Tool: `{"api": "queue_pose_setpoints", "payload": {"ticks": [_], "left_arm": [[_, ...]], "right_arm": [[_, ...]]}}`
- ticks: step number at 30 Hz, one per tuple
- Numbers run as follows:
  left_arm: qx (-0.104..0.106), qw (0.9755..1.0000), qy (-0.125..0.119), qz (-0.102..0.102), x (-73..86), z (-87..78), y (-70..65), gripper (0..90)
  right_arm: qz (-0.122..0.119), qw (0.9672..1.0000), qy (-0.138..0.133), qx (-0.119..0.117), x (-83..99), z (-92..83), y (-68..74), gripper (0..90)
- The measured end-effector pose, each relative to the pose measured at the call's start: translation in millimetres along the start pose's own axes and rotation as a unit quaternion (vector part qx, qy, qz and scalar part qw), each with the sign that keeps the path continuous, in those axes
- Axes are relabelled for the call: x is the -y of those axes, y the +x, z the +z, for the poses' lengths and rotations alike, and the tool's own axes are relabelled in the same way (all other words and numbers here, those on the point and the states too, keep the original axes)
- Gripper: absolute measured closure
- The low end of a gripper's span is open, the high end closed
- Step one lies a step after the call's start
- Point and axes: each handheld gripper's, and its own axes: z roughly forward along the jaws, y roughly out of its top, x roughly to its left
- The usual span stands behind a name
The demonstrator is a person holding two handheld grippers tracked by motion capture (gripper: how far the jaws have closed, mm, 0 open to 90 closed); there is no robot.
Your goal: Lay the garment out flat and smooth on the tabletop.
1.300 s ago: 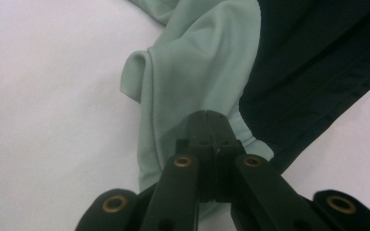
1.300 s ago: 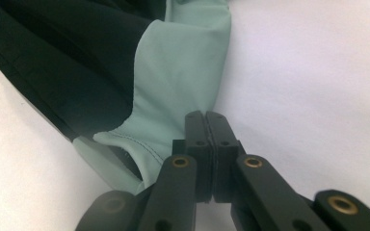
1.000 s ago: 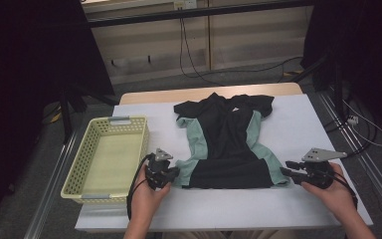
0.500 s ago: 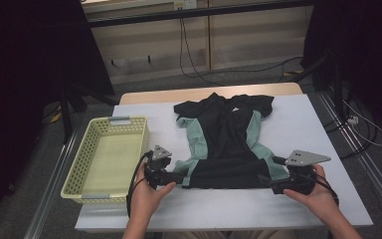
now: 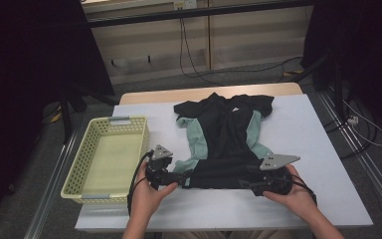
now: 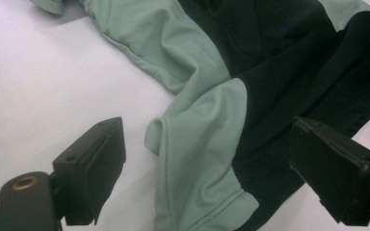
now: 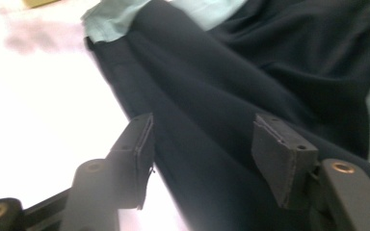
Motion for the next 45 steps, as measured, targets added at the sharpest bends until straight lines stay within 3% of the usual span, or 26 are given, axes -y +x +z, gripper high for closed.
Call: {"api": "queue_pose_setpoints", "payload": {"ticks": [5,10,15,24,33,40,45], "left_arm": [[0.001,1.0,-0.002,-0.001,-0.2,-1.0,1.1,12.4],[0.0,1.0,0.0,-0.002,-0.1,-1.4,1.7,10.7],[0.01,0.9999,-0.005,-0.01,-0.3,-1.0,1.5,9.9],[0.01,0.9999,-0.005,-0.013,-0.1,-1.2,2.5,9.2],[0.006,0.9999,-0.002,-0.012,0.4,-1.4,3.1,9.6],[-0.006,1.0,-0.002,0.002,2.2,3.1,0.6,12.6],[-0.012,0.9999,0.0,0.002,3.9,2.8,3.0,13.4]], "right_arm": [[-0.028,0.9991,0.032,-0.009,-1.7,13.5,9.3,48.4],[-0.03,0.9988,0.035,-0.014,-5.2,22.3,14.9,49.6],[-0.041,0.9974,0.059,-0.012,-3.9,28.6,16.6,50.2],[-0.059,0.9963,0.062,-0.002,-3.7,30.4,19.4,54.4],[-0.061,0.9961,0.063,0.004,-4.9,30.0,18.0,69.1],[-0.066,0.9957,0.065,0.005,-5.4,28.8,16.5,82.3],[-0.062,0.9956,0.069,-0.009,-5.0,23.5,14.5,85.8]]}}
